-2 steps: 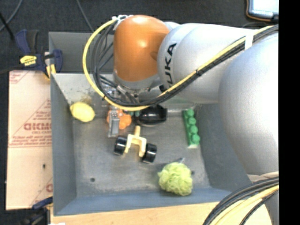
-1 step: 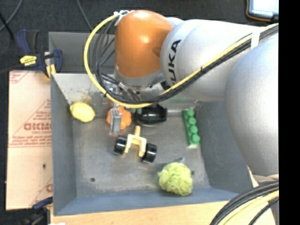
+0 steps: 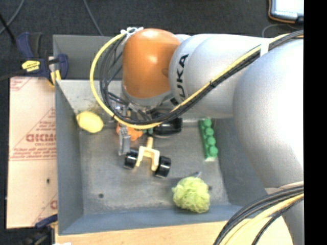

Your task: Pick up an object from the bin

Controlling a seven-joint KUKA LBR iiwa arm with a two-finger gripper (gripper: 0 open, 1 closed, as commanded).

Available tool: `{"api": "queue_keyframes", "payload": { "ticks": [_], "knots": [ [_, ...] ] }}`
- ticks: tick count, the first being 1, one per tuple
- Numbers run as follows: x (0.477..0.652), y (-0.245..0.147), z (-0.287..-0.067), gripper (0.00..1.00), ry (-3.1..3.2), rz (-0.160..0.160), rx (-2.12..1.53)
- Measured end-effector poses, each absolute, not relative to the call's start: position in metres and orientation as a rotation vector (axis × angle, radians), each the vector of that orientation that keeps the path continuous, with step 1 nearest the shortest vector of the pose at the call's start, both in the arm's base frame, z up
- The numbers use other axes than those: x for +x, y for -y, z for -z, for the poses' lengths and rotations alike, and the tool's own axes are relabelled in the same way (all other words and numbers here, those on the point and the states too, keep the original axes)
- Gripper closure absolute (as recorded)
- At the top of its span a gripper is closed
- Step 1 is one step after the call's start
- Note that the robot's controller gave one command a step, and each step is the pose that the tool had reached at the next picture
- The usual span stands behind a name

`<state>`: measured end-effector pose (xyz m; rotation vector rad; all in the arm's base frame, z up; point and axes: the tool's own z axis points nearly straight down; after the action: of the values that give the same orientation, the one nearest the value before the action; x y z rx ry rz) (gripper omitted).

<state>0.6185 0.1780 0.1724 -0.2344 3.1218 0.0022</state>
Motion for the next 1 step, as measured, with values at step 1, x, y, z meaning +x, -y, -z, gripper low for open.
{"api": "queue_keyframes", "payload": {
  "ticks": [1],
  "knots": [
    [0.5649, -0.1534, -0.1563, 0.00, -3.139, -0.001, -0.206]
  ]
}}
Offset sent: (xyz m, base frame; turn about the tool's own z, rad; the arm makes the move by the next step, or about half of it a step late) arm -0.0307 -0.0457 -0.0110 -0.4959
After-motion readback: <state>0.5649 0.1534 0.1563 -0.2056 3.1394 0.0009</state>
